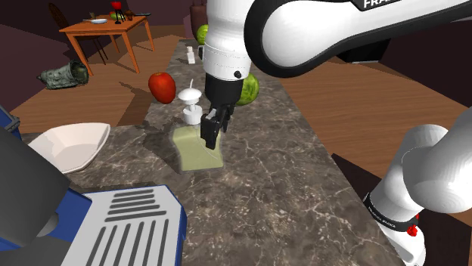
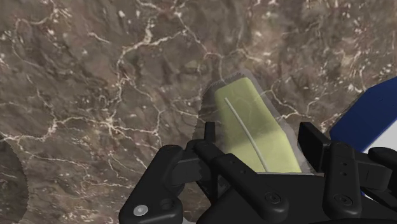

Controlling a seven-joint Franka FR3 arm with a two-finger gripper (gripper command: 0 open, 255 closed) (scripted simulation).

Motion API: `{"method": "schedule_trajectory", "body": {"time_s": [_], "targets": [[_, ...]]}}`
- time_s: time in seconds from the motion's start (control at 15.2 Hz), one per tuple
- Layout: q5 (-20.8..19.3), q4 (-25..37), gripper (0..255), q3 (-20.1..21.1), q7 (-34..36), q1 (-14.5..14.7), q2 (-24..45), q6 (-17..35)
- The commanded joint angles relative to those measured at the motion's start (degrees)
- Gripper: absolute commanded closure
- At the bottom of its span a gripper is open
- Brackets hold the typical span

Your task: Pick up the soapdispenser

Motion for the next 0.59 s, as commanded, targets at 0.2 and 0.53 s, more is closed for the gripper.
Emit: {"method": "schedule_trajectory", "body": {"time_s": [0.2, 0.53], "targets": [[0.0, 0.0, 255, 0.0, 0.0, 0.0, 0.0, 0.0], [-0.1, 2.0, 255, -0.2, 0.1, -0.1, -0.1, -2.2]]}}
